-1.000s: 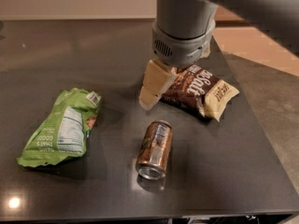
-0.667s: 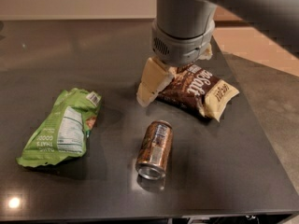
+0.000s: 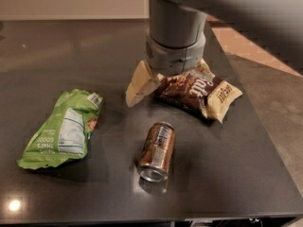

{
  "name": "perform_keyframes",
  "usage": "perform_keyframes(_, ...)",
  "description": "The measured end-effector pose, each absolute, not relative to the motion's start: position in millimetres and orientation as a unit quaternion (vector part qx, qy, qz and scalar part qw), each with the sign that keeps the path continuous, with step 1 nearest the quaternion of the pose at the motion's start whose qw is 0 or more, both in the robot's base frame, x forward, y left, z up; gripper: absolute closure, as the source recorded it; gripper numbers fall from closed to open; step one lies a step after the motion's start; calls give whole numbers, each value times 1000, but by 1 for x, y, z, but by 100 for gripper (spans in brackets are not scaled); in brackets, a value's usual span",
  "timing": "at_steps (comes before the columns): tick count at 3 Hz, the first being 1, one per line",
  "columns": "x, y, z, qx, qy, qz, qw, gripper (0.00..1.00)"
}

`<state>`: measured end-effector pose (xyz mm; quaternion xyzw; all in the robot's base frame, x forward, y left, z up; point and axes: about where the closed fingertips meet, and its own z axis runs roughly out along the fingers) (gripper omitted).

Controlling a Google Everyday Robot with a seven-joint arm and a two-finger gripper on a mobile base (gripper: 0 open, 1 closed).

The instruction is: Place orange can upright

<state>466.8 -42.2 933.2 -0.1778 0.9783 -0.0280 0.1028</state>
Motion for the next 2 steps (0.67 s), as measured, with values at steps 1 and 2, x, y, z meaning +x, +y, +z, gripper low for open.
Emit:
perform_keyframes(1,455,-29,916,-101,992,-7,78,0)
perform_keyframes(2,442,-17,902,-31,998,-3,54,0)
